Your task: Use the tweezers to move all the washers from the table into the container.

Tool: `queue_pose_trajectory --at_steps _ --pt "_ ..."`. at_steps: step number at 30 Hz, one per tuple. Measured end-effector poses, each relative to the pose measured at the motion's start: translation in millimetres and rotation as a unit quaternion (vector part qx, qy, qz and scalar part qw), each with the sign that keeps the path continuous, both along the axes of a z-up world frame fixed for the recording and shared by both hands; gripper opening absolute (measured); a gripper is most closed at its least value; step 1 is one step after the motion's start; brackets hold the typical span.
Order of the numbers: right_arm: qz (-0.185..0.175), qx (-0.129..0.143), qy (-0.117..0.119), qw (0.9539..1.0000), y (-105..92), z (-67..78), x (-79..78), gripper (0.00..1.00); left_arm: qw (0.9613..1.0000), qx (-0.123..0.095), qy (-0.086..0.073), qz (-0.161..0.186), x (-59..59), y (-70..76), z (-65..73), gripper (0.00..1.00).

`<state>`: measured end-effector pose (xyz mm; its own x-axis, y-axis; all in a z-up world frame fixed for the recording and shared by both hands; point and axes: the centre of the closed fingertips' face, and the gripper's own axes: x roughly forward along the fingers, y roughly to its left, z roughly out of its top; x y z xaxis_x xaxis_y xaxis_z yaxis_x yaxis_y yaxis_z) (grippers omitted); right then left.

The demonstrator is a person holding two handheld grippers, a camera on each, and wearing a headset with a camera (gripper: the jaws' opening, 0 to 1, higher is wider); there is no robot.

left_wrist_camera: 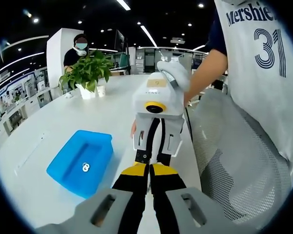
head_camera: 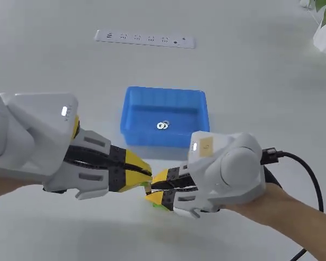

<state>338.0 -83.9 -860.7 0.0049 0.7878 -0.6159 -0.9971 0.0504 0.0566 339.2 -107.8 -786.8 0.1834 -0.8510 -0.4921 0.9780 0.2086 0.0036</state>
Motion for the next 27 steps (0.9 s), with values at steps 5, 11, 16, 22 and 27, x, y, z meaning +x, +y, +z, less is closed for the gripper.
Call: queue_pose_trajectory --at_steps 5,11,16,22,27 --pt "0.002 -0.003 -0.004 1.0000 -0.3 0.0 -0.6 0.10 1.0000 0.005 0.001 -0.004 -0.2 -0.5 0.1 0.05" --pt "0.000 0.000 -0.011 0.9999 -1.3 7.1 0.3 0.10 0.9999 0.009 -0.003 -0.008 -1.6 -0.2 6.9 0.05" --pt "-0.007 0.010 -0.020 0.9997 0.4 21.1 6.3 0.10 0.9996 0.012 -0.023 -0.008 2.4 1.6 20.6 0.05" --pt "-0.007 0.020 -0.041 0.9989 3.5 40.7 17.2 0.10 0.9990 0.010 -0.043 -0.004 11.1 5.1 39.7 0.05" --pt "-0.012 0.026 -0.061 0.9977 5.1 55.1 32.3 0.10 0.9981 0.008 -0.061 0.002 23.5 4.8 54.2 0.05"
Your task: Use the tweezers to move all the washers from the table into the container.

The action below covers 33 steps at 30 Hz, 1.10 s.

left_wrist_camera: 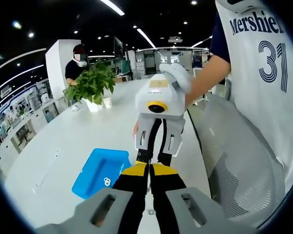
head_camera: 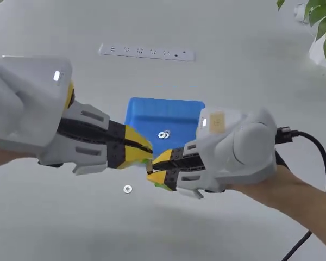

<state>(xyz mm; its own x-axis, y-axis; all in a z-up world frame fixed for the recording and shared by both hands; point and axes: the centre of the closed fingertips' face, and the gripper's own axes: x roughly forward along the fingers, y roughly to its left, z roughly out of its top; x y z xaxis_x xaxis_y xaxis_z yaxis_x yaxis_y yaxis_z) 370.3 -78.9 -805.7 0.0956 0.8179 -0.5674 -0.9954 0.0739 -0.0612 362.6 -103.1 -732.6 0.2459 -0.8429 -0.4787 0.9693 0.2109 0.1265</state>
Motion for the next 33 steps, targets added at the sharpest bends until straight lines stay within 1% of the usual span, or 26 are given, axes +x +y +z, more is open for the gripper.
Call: queue_pose_trajectory --at_steps 6,8,9,13,16,19,20,22,28,33 --pt "-0.015 0.018 -0.024 0.9994 0.2 23.1 21.4 0.10 0.9995 0.001 -0.031 -0.003 18.6 -0.5 22.1 0.05" --pt "-0.019 0.022 -0.028 0.9992 0.0 27.6 26.4 0.10 0.9993 0.002 -0.036 -0.005 23.0 -0.5 26.6 0.05" --pt "-0.021 0.024 -0.033 0.9989 -0.2 30.4 29.9 0.10 0.9991 0.004 -0.042 -0.007 26.4 -0.5 28.9 0.05" --pt "-0.028 0.029 -0.042 0.9983 -1.2 36.4 40.2 0.10 0.9986 0.007 -0.051 -0.012 35.6 -0.9 34.4 0.06" --pt "-0.032 0.031 -0.046 0.9980 -1.8 37.6 46.2 0.10 0.9985 0.007 -0.053 -0.014 42.7 -1.1 35.6 0.06" --pt "-0.037 0.032 -0.047 0.9977 -2.5 37.5 54.4 0.10 0.9987 0.003 -0.049 -0.016 47.6 -2.1 35.4 0.05" --pt "-0.039 0.032 -0.047 0.9976 -2.3 36.9 56.5 0.10 0.9986 0.002 -0.050 -0.016 51.0 -2.6 34.7 0.05" --pt "-0.043 0.029 -0.048 0.9975 -2.6 34.2 62.2 0.10 0.9986 0.006 -0.050 -0.015 56.8 -2.9 31.9 0.06" --pt "-0.054 0.027 -0.047 0.9971 -3.7 25.8 79.9 0.10 0.9988 0.008 -0.046 -0.016 72.1 -5.0 24.3 0.06" --pt "-0.064 0.018 -0.045 0.9968 -6.9 16.6 93.2 0.10 0.9989 0.016 -0.042 -0.012 87.7 -3.0 12.7 0.06"
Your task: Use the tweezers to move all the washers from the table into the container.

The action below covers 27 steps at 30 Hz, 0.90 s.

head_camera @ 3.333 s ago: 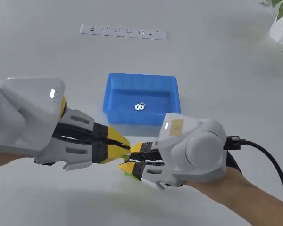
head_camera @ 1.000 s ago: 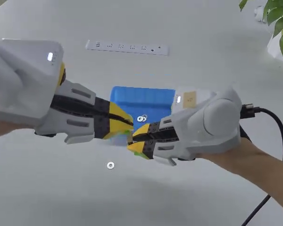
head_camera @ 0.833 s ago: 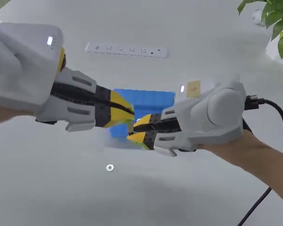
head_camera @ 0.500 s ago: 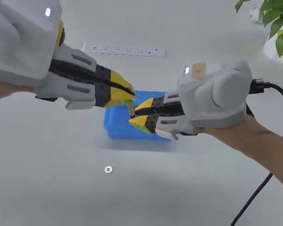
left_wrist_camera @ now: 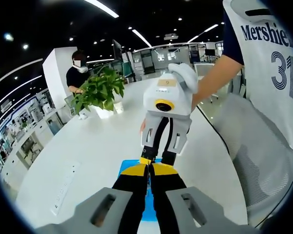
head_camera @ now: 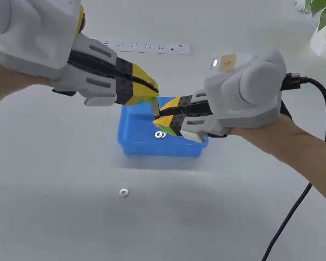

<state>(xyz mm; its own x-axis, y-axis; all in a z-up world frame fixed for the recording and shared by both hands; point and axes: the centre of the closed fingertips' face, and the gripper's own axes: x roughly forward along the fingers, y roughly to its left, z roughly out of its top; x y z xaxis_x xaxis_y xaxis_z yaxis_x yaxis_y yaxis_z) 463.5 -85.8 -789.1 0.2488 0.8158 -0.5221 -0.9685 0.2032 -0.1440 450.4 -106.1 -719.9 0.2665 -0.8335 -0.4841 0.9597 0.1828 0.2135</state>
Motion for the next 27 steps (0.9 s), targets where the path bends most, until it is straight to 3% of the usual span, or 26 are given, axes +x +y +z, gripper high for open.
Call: queue_pose_trajectory --at_steps 13,19,27 --pt "-0.003 -0.026 0.015 0.9995 -2.4 -29.3 15.8 0.09 0.9996 0.005 0.026 0.007 20.0 -2.0 -30.6 0.05" --pt "-0.006 -0.032 0.020 0.9993 -4.1 -37.2 17.8 0.09 0.9994 0.006 0.033 0.006 22.1 -3.3 -38.3 0.05" --pt "-0.015 -0.027 0.025 0.9992 -2.2 -39.6 19.7 0.10 0.9995 0.011 0.031 0.000 21.7 -3.2 -40.6 0.05"
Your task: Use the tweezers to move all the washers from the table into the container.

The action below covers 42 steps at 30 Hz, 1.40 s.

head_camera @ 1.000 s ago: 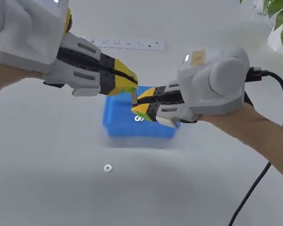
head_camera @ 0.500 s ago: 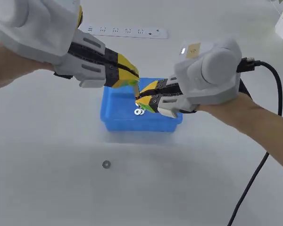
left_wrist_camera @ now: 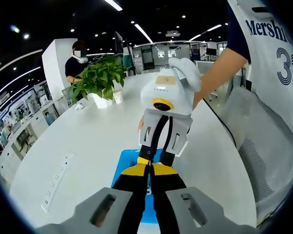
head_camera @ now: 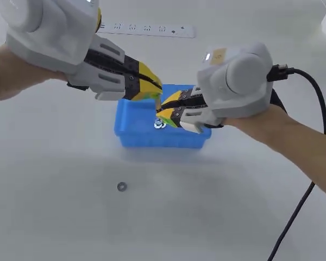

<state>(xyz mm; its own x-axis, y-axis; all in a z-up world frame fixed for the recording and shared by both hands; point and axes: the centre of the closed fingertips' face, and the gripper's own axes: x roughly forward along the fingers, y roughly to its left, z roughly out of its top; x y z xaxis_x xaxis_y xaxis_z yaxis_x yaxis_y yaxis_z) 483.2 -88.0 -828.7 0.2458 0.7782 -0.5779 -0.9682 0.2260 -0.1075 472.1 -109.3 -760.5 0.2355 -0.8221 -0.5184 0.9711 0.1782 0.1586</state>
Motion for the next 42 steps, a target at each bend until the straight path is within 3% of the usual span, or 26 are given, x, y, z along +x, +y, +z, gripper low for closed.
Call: queue_pose_trajectory --at_steps 10,20,32,42 --pt "-0.003 0.004 -0.004 1.0000 1.3 1.9 -0.7 0.11 1.0000 -0.002 -0.004 -0.002 -1.6 0.8 4.3 0.05" --pt "0.013 0.036 -0.010 0.9992 7.4 22.9 -10.9 0.13 0.9997 -0.003 -0.014 -0.017 -13.3 -3.2 20.5 0.05" --pt "0.057 0.063 -0.022 0.9961 19.0 46.6 -37.8 0.17 0.9986 0.008 -0.027 -0.045 -44.9 0.1 43.9 0.05" --pt "0.076 0.060 -0.023 0.9950 26.3 53.0 -67.9 0.15 0.9986 0.017 -0.025 -0.044 -73.9 10.4 45.9 0.05"
